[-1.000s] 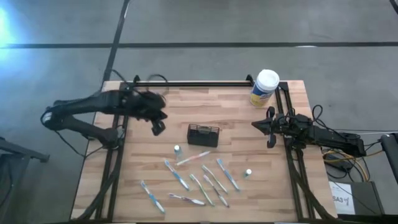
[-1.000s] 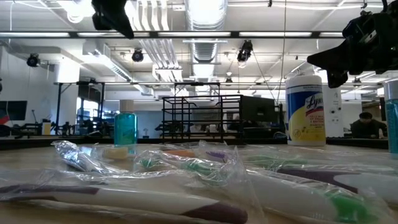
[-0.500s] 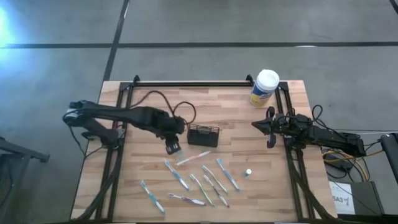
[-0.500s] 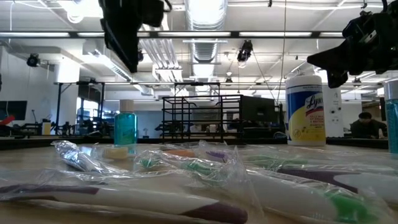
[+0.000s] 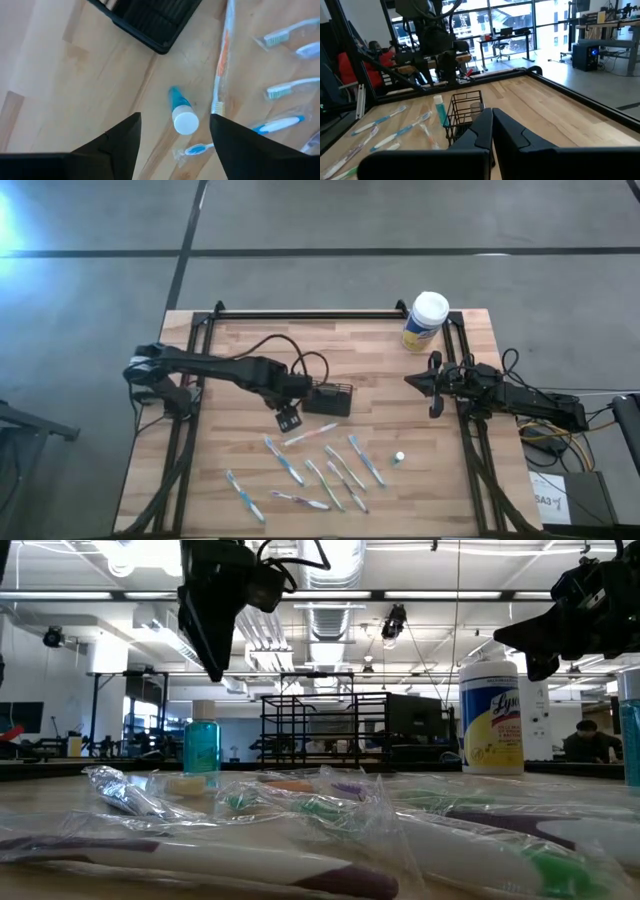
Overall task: Pick & Place toothbrushing station
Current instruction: Put the left blue mouthwash into the black mesh organizer
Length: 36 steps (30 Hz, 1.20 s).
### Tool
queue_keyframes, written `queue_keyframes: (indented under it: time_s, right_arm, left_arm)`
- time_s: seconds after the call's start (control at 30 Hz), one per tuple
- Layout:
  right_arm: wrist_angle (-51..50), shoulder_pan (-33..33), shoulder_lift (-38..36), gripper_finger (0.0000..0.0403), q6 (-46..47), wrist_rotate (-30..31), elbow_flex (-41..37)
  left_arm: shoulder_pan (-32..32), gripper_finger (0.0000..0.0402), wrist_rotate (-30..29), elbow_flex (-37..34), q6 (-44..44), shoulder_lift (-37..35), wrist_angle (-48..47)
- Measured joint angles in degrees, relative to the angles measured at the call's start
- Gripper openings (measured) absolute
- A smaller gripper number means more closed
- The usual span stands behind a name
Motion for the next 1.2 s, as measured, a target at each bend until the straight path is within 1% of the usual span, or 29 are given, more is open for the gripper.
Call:
queue_keyframes:
  time_s: [0.23, 0.53, 0.67, 0.73, 0.8, 0.93, 1.2]
  right_arm:
    - [0.02, 0.00, 0.01, 0.0008, -0.02, 0.00, 0.00]
    - [0.04, 0.00, 0.00, 0.0008, -0.04, 0.02, 0.00]
    - [0.06, 0.00, 0.02, 0.0008, -0.04, 0.04, 0.00]
    - [0.06, 0.00, 0.02, 0.0008, -0.04, 0.04, 0.00]
    - [0.06, 0.00, 0.02, 0.0008, -0.04, 0.04, 0.00]
    - [0.06, 0.00, 0.00, 0.0008, -0.04, 0.06, 0.00]
    - [0.09, 0.00, 0.02, 0.0008, -0.26, 0.11, 0.00]
  left_arm:
    - [-1.26, 0.0240, 3.13, -1.08, 1.61, 0.48, 0.15]
    - [-3.41, 0.0238, 3.21, -1.23, 9.78, 0.50, 1.54]
    - [-3.95, 0.0239, 3.07, -2.20, 16.43, 0.50, 1.61]
    - [-4.04, 0.0239, 3.04, -2.92, 17.54, 0.50, 2.34]
    - [-3.98, 0.0238, 2.19, -3.83, 16.13, 0.50, 3.44]
    - [-3.85, 0.0239, 1.86, -5.38, 8.00, 0.50, 5.52]
    - [-3.78, 0.0234, 1.09, -5.68, 1.72, 0.50, 5.44]
